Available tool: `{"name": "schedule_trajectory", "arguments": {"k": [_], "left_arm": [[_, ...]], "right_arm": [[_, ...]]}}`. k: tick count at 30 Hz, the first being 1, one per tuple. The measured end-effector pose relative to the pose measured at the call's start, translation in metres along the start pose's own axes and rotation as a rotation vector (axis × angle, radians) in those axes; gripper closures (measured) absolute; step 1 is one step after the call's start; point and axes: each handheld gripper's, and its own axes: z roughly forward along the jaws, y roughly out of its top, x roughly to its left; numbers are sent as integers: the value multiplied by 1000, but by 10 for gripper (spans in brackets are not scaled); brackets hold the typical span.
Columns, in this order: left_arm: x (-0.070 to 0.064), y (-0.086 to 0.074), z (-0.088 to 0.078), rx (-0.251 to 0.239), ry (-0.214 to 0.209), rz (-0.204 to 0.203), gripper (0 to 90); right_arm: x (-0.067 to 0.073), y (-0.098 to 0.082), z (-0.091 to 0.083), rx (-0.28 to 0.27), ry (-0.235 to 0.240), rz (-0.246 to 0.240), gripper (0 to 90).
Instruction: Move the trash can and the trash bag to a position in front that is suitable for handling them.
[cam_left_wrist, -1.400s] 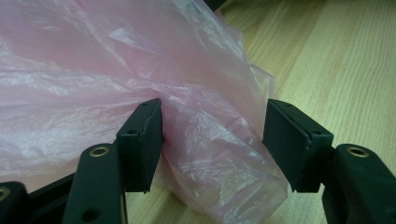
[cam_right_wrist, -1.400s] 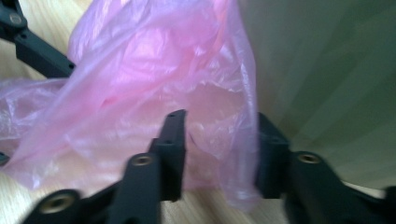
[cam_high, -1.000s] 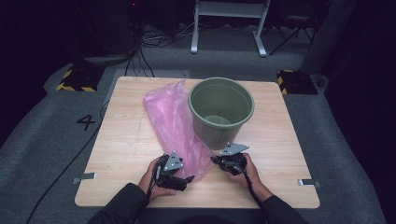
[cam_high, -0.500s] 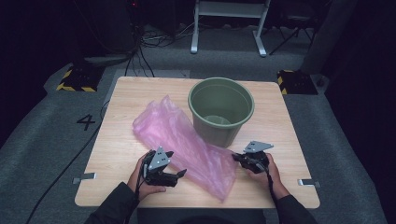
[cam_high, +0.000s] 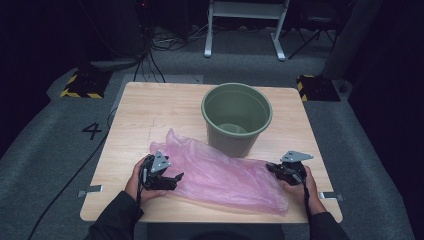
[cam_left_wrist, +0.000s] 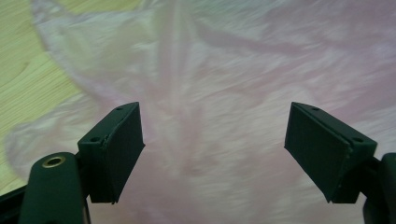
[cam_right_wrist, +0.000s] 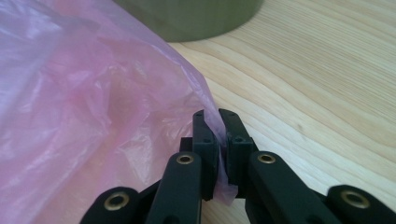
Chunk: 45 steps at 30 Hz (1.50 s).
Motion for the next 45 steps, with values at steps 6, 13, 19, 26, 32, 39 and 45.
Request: {"name": "schedule_trajectory", "arguments": {"k": [6,13,19,26,32,39,45], "left_arm": [[13,-7,-1,10,-22,-31,204],[7,-5,3,8,-47,-11,208],[2,-6,11,30,-72,-3,210],[3,-6,14,49,-72,6,210],[3,-8,16,74,-74,6,210],[8,-12,20,88,-89,-18,201],[10,-12,21,89,-97,-26,191]], "right_arm": [[-12,-5,-5,4,-21,27,764],[-30,-5,-22,-46,-40,90,338],[-42,0,-45,-105,-50,84,265],[-39,17,-67,-175,-40,64,222],[-17,47,-58,-195,15,6,225],[-4,74,-36,-178,32,-19,229],[6,94,-18,-153,42,-42,234]]}}
